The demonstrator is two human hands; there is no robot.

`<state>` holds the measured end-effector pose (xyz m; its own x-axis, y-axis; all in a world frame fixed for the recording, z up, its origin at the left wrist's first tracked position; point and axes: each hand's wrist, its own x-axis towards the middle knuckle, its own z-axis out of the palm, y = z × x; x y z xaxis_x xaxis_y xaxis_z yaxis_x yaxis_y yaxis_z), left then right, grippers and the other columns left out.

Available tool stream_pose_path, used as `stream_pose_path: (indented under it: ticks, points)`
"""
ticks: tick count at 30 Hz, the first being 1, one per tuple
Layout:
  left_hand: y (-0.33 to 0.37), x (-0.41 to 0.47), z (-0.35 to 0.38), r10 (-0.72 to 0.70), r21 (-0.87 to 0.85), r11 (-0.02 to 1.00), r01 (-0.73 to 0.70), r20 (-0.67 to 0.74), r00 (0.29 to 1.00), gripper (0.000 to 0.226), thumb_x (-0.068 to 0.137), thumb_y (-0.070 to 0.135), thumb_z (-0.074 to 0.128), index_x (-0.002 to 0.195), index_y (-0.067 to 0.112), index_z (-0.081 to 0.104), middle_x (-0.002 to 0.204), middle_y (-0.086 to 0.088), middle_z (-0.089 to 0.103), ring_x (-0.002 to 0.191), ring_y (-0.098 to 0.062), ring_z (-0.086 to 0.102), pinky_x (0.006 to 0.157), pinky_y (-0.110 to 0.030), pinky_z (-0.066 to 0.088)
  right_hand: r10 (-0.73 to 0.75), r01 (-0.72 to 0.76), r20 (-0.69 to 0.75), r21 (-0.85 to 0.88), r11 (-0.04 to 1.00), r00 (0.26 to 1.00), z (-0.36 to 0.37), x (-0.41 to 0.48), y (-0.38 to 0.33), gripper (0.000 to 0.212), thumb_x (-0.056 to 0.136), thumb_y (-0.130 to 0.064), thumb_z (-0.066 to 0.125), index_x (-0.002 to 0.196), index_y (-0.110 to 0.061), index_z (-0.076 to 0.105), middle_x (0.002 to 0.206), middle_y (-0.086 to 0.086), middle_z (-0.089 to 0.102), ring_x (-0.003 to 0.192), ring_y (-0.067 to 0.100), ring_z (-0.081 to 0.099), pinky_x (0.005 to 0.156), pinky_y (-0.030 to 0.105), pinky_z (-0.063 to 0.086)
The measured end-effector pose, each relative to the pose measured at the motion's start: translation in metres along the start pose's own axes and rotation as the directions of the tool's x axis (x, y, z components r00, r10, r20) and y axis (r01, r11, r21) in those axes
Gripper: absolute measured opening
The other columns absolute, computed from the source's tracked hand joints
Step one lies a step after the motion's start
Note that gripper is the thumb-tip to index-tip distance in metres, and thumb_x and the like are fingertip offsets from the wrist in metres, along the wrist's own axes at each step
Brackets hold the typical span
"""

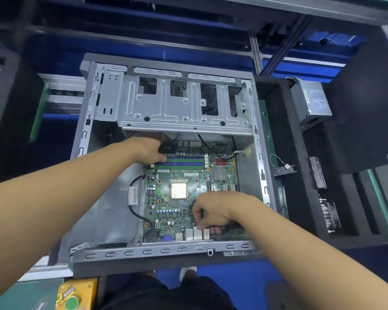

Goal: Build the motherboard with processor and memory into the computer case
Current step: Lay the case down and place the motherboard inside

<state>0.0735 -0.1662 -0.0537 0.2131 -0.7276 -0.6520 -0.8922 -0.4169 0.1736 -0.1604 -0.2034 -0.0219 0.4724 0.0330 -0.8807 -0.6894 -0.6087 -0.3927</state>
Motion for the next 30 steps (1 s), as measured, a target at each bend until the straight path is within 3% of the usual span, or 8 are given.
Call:
stream_pose_path:
  ticks: [2, 5, 9, 14, 18, 22, 28, 30]
  points:
    - [0.0, 0.003, 0.002, -0.001, -0.008, 1.0, 0.001, -0.017, 1.0, 0.055, 0.093, 0.055, 0.051, 0.122, 0.009, 0.054, 0.088, 0.001, 0.056, 0.08, -0.019, 0.054, 0.068, -0.03, 0.041, -0.009, 0.008, -0.017, -0.036, 0.999, 1.0, -0.001, 0.001, -0.001, 0.012, 0.097, -0.017, 0.067, 0.102, -0.006, 0.068, 0.066, -0.003, 0.065, 0.057, 0.013, 0.061, 0.068, 0.03, 0.054]
    - [0.002, 0.005, 0.007, 0.046, 0.016, 0.999, -0.045, -0.088, 0.995, 0.057, 0.091, 0.054, 0.054, 0.13, 0.013, 0.049, 0.106, -0.006, 0.063, 0.091, -0.024, 0.059, 0.078, -0.031, 0.048, -0.065, 0.054, -0.065, -0.166, 0.985, 0.996, -0.003, 0.0, -0.003, 0.008, 0.095, -0.021, 0.068, 0.098, -0.015, 0.071, 0.069, -0.015, 0.058, 0.064, 0.005, 0.055, 0.059, 0.021, 0.042]
    - [0.001, 0.005, 0.009, 0.053, 0.018, 0.999, -0.051, -0.113, 0.992, 0.046, 0.089, 0.054, 0.055, 0.11, 0.013, 0.05, 0.082, 0.002, 0.055, 0.076, -0.018, 0.056, 0.064, -0.029, 0.042, -0.099, 0.087, -0.053, -0.204, 0.975, 0.994, -0.005, -0.001, -0.004, 0.01, 0.096, -0.014, 0.064, 0.09, -0.019, 0.069, 0.063, -0.018, 0.057, 0.057, -0.003, 0.052, 0.054, 0.018, 0.039]
    - [0.001, 0.008, 0.002, 0.019, -0.004, 1.0, -0.02, -0.038, 0.999, 0.035, 0.087, 0.051, 0.052, 0.098, 0.018, 0.048, 0.076, 0.001, 0.058, 0.069, -0.013, 0.055, 0.056, -0.027, 0.039, -0.136, 0.117, -0.069, -0.231, 0.966, 0.988, -0.005, -0.002, -0.004, 0.012, 0.096, -0.013, 0.064, 0.102, -0.012, 0.074, 0.08, -0.011, 0.062, 0.075, 0.01, 0.056, 0.074, 0.024, 0.043]
    - [0.003, 0.007, 0.0, 0.024, -0.11, 0.994, -0.02, 0.031, 0.999, 0.03, 0.087, 0.046, 0.053, 0.102, 0.02, 0.051, 0.071, 0.001, 0.054, 0.062, -0.015, 0.051, 0.054, -0.027, 0.038, -0.114, 0.091, -0.085, -0.239, 0.967, 0.99, -0.005, -0.002, -0.006, 0.015, 0.096, -0.011, 0.058, 0.095, -0.014, 0.073, 0.067, -0.015, 0.056, 0.068, 0.009, 0.055, 0.074, 0.025, 0.045]
    - [0.007, 0.006, 0.001, -0.006, -0.111, 0.994, 0.002, -0.04, 0.999, 0.026, 0.092, 0.049, 0.046, 0.102, 0.026, 0.044, 0.075, 0.006, 0.051, 0.067, -0.006, 0.048, 0.054, -0.023, 0.031, -0.073, 0.036, -0.145, -0.245, 0.969, 0.987, 0.001, 0.001, -0.008, 0.018, 0.098, -0.012, 0.051, 0.093, -0.01, 0.069, 0.094, 0.007, 0.067, 0.085, 0.025, 0.058, 0.073, 0.03, 0.045]
    - [0.024, 0.01, 0.0, -0.05, -0.241, 0.969, 0.05, 0.008, 0.999, 0.047, 0.098, 0.055, 0.026, 0.083, 0.021, 0.056, 0.106, -0.009, 0.06, 0.091, -0.021, 0.053, 0.082, -0.031, 0.034, -0.071, 0.031, -0.151, -0.251, 0.968, 0.986, 0.002, -0.001, -0.009, 0.023, 0.099, -0.015, 0.051, 0.099, -0.001, 0.07, 0.101, 0.015, 0.069, 0.089, 0.03, 0.061, 0.073, 0.034, 0.049]
    - [0.027, 0.017, -0.003, -0.032, -0.346, 0.938, 0.033, 0.008, 0.999, 0.043, 0.102, 0.044, 0.031, 0.116, 0.017, 0.061, 0.139, -0.014, 0.05, 0.122, -0.027, 0.048, 0.101, -0.034, 0.032, -0.068, 0.026, -0.155, -0.259, 0.965, 0.986, 0.003, -0.001, -0.009, 0.024, 0.099, -0.013, 0.05, 0.098, 0.001, 0.069, 0.099, 0.017, 0.068, 0.09, 0.033, 0.063, 0.075, 0.037, 0.053]
